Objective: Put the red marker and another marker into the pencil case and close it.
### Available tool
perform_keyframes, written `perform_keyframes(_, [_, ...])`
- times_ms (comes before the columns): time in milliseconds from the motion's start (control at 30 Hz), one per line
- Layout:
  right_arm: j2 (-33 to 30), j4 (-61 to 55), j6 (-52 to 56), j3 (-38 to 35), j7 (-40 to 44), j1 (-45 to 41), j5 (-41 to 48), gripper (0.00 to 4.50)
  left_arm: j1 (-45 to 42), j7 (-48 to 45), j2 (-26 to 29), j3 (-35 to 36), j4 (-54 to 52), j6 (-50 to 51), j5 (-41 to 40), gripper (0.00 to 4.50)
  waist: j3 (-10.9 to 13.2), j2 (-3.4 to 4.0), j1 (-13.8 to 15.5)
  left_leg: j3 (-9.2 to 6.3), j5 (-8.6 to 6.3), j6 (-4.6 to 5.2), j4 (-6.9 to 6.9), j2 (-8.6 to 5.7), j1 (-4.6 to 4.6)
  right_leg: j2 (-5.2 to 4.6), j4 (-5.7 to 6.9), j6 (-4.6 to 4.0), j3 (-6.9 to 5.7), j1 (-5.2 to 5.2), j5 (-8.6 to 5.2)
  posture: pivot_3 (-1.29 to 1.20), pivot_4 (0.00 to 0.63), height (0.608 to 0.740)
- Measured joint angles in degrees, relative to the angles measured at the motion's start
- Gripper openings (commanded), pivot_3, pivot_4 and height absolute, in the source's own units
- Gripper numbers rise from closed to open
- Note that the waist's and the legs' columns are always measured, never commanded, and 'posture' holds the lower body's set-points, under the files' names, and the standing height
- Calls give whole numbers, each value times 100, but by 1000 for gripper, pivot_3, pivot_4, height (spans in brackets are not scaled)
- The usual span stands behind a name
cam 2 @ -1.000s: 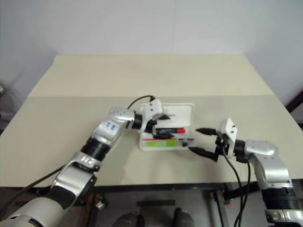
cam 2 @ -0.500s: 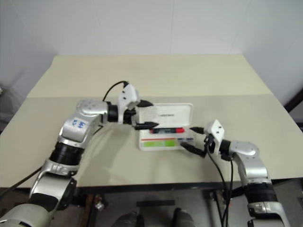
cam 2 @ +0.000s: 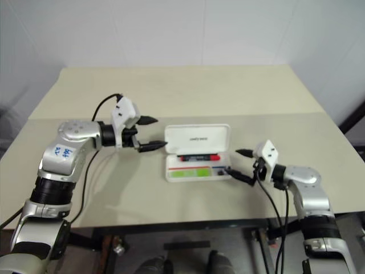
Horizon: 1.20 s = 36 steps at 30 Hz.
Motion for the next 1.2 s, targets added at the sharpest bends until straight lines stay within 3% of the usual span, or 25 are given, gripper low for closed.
perform_keyframes(133, [-237, -337, 245, -35, 278, 56, 266, 4500, -1, -3, 186, 225, 550, -632, -9, 4479, 0, 0, -10, 2, -1, 0, -1, 2, 2, 0, -1, 0, 1, -1, 0, 0, 150, 740])
perform_keyframes(333, [-538, -518, 332, -51, 759, 172, 463, 4500, -441, -328, 311, 479, 2536, -1998, -68, 4479, 0, -1, 11, 6, -1, 2, 0, -1, 1, -3, -2, 0, -1, -1, 3, 0, 150, 740])
perform_keyframes(800, [-568, -849, 586, -101, 782, -40, 697, 4500, -2103, -723, -290, 689, 6037, -3121, -88, 22, 1, -3, 6, 66, -6, 9, 0, -3, -4, -4, -11, 9, -4, -4, 8, 0, 150, 740])
perform_keyframes(1033, [-616, -1024, 1321, -427, 696, -255, 1224, 4500, -2364, -471, -522, 773, 6800, -3424, 67, 22, 1, -3, 4, 67, -7, 10, 0, 1, -4, -6, -11, 10, -3, -7, 9, 0, 150, 740])
perform_keyframes(1200, [-704, -1044, 1331, -439, 651, -400, 1215, 4500, -2469, 241, -604, 915, 7166, -3660, 202, 22, 1, -3, 5, 68, -10, 10, 0, 1, -5, -6, -13, 10, -2, -8, 9, 0, 150, 740])
